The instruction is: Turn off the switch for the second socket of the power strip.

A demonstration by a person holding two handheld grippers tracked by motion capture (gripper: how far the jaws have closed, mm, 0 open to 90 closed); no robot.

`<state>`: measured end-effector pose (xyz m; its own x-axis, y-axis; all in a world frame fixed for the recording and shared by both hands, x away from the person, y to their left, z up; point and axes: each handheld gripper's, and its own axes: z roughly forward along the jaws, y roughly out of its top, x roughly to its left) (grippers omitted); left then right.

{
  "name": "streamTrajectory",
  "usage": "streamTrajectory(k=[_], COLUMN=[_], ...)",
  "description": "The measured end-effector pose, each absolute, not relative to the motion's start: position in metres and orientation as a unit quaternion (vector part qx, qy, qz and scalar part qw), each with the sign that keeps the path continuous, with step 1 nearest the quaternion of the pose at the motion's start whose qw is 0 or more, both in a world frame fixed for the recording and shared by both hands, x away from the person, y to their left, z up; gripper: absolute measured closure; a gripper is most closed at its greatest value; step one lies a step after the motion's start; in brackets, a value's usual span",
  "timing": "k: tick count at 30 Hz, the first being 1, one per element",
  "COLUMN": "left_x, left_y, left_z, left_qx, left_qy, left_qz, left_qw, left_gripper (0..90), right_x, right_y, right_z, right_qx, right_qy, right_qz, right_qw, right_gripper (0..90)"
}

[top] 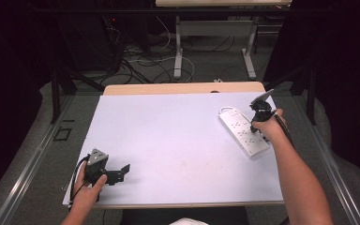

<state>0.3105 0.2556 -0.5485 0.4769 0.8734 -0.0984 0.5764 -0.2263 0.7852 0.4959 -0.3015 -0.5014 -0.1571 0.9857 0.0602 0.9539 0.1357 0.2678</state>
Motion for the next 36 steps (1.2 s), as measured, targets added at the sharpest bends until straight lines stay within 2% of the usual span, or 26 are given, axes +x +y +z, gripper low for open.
streamTrajectory(k=[7, 16, 31, 33, 36], left_x=[0.311, 0.311, 0.311, 0.311, 0.311], left_y=[0.256, 0.255, 0.255, 0.255, 0.255], left_z=[-0.549, -0.549, -0.549, -0.549, -0.549], left_qx=[0.761, 0.761, 0.763, 0.763, 0.763], left_qy=[0.476, 0.476, 0.474, 0.474, 0.474], left_qz=[0.186, 0.187, 0.187, 0.187, 0.187], left_qw=[0.399, 0.399, 0.399, 0.399, 0.398], left_gripper=[1.1, 1.0, 1.0, 1.0, 1.1], right_x=[0.496, 0.496, 0.496, 0.496, 0.495], right_y=[-0.302, -0.299, -0.293, -0.291, -0.289], right_z=[-0.501, -0.499, -0.496, -0.495, -0.492], right_qx=[0.648, 0.642, 0.631, 0.624, 0.618], right_qy=[0.749, 0.751, 0.752, 0.753, 0.754], right_qz=[0.125, 0.137, 0.168, 0.186, 0.198], right_qw=[0.064, 0.070, 0.087, 0.093, 0.100], right_gripper=[86.2, 79.4, 63.2, 57.5, 53.6])
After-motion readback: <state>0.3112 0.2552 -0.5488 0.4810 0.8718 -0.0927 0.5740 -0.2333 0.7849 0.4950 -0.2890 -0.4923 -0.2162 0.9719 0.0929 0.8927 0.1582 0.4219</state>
